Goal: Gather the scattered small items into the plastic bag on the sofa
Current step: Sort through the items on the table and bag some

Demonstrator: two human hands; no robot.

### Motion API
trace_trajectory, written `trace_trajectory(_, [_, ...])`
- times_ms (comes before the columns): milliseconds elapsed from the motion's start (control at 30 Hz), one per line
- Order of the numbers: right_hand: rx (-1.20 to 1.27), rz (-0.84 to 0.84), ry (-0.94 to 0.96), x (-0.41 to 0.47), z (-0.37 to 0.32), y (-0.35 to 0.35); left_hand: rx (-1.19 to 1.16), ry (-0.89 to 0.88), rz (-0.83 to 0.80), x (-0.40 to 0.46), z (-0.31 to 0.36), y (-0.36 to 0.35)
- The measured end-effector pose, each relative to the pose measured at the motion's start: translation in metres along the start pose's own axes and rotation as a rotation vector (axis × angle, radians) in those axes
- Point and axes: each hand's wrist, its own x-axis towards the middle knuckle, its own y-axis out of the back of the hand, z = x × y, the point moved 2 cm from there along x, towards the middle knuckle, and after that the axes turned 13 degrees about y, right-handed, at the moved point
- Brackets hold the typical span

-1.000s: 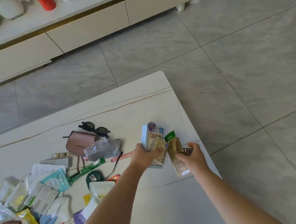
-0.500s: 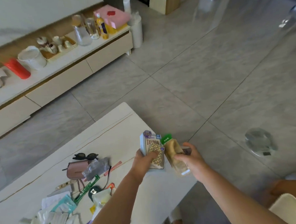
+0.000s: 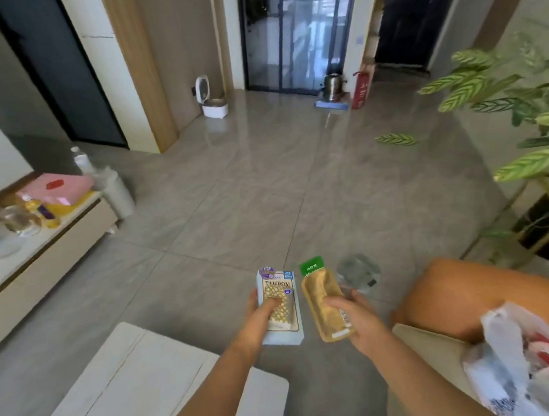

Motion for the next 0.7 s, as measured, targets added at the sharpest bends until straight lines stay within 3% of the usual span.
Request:
trace_trajectory(167, [0.059, 0.201, 0.064, -0.011, -0.032, 0.103, 0.153, -0.021, -0.15, 0.001, 0.014, -0.111])
trace_trajectory(400, [0.169, 0.411, 0.086, -0.041, -0.035, 0.249, 0.281, 0.016, -0.324, -0.019, -0.018, -0.267])
trace_trajectory(700, [0.244, 0.684, -0.079, -0.079, 0.014, 0.403, 0.49, 0.141, -0.433, -0.025, -0.097, -0.415])
